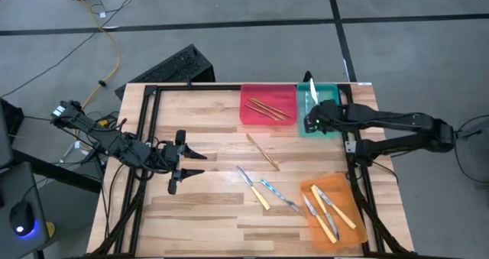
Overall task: Sort silverware by color (type)
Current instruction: Put the blue knife into the blue bin
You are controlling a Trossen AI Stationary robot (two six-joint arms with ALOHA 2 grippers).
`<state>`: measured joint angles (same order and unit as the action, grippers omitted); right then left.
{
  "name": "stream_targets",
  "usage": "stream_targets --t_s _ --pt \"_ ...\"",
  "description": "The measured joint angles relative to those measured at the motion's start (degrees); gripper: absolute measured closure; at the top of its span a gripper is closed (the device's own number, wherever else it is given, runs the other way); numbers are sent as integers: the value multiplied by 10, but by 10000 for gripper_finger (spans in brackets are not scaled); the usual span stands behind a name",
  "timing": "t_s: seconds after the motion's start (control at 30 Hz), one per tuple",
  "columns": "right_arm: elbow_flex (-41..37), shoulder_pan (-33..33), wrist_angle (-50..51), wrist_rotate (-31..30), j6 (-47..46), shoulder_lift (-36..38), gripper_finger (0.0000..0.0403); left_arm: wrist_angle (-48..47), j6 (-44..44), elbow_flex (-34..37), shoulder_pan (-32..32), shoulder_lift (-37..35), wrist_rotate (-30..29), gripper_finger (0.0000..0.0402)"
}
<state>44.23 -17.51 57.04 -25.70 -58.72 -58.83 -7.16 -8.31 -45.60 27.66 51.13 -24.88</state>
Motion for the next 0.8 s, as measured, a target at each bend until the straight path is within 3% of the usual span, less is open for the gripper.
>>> stream_targets --t_s 0.4,0.8 --pt "-12 -124 -23 19 82 -23 365 -16 1 0 0 0 -9 229" --pt "-55 -139 -39 20 72 -67 364 -25 -3 0 0 0 -15 229"
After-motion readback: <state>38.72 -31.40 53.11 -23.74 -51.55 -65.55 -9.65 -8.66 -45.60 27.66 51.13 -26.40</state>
